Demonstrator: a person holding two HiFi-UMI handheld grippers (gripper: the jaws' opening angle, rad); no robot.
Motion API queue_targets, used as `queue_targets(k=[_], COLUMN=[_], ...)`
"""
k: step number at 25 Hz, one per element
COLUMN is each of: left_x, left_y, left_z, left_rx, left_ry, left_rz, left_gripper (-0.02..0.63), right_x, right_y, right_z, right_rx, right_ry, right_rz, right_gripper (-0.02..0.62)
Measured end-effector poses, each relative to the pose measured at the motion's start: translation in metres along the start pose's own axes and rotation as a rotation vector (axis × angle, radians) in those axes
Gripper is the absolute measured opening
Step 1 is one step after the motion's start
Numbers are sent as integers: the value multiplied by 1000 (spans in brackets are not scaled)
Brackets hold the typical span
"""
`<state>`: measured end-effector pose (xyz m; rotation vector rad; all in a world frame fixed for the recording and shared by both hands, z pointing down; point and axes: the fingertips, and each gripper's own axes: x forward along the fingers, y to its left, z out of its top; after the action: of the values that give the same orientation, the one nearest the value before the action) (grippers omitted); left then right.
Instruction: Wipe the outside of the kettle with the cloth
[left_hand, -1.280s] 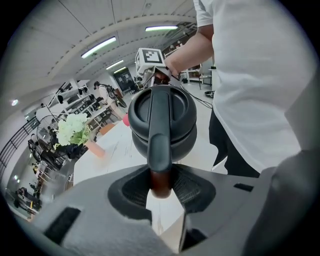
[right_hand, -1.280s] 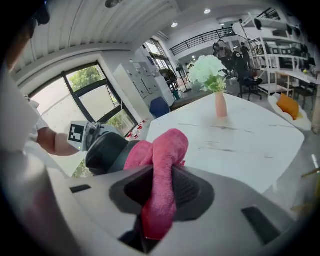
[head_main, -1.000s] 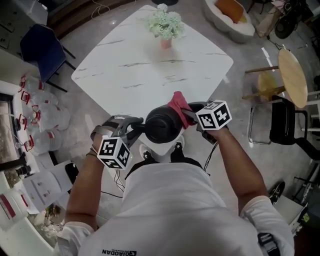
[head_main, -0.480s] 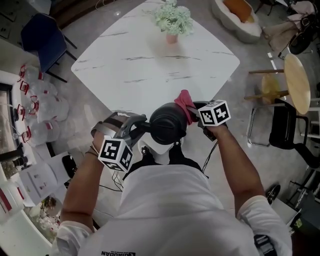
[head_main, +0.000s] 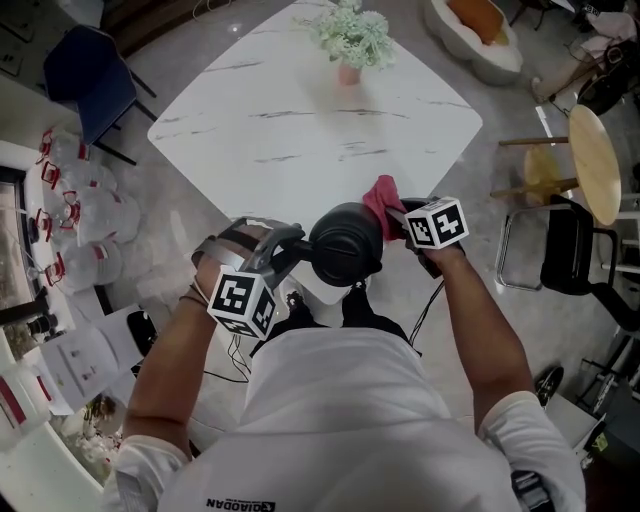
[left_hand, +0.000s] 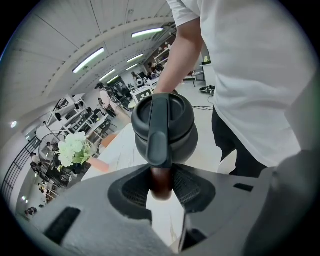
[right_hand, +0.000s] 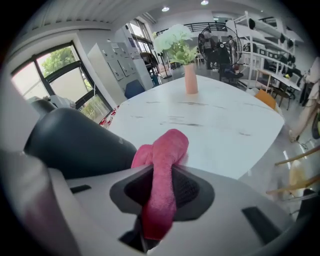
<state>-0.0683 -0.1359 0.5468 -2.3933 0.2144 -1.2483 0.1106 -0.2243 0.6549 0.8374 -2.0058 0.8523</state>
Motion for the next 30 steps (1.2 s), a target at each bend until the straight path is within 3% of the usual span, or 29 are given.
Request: queue_targets(k=[6,9,14,19,22,24,26,30], left_x=[-2,-3,-3,-3,-2,-2,-1,0], left_y=[-3,-6,-6,-7,-7,-8,-8,-5], left_z=[1,5,15,24,27,31,34,39], left_rx=[92,147,257,335,367,383,396,406], left_ry=[-18,-27,-28,-22,-14,-10,-2,22], left_rz=[6,10,21,21,16,14,14,25], left_gripper=[120,120,120,120,120,120,120,120], right_x=[-59,-92,-148,-201,-202,-184,-158,-111], right_y=[14,34,84,149,181,192,189,164], right_z=[23,37,72,102,94,78,65,58], right_rx=[-2,-15,-4,-66,-122,-175,-234,-414], right_ry=[-98,-154,-268,-318,-235,-128,-21,117], right_rz=[-14,25,245,491,624,659,628,447], right_gripper=[100,100,100,100,100,100,100,100])
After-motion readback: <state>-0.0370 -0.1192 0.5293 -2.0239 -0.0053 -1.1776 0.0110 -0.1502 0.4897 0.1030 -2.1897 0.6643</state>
